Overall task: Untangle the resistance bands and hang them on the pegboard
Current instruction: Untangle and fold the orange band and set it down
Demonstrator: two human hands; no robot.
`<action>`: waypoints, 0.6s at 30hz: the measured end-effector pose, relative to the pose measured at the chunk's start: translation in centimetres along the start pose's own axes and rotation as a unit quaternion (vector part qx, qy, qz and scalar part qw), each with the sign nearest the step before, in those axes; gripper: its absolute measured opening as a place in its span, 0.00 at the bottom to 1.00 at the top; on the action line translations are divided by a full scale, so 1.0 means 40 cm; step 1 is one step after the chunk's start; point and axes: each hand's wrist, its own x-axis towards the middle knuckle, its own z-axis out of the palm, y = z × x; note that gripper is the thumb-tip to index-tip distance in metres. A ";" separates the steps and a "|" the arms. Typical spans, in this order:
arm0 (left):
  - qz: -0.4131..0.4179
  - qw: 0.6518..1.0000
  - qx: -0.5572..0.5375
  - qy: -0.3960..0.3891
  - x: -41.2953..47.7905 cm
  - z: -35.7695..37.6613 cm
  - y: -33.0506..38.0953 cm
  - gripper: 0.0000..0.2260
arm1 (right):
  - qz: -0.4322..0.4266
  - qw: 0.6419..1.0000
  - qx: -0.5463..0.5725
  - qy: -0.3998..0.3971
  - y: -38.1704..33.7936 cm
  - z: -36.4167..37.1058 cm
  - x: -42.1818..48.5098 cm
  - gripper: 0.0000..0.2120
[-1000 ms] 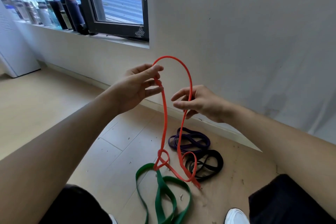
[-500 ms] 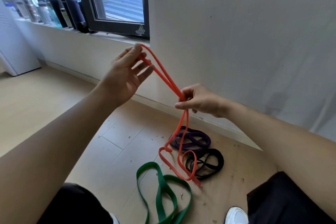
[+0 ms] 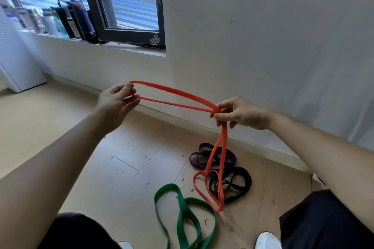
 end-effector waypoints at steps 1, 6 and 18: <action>-0.001 1.000 -0.002 0.007 0.005 -0.004 -0.003 0.05 | -0.001 1.000 0.015 0.006 -0.003 -0.001 -0.003 0.08; 0.008 0.999 -0.036 0.025 0.011 -0.001 -0.004 0.05 | -0.015 0.996 0.075 0.046 -0.021 -0.008 -0.014 0.10; 0.028 0.993 -0.090 0.064 0.009 0.005 0.004 0.05 | 0.055 0.972 0.226 -0.029 -0.041 0.001 -0.020 0.11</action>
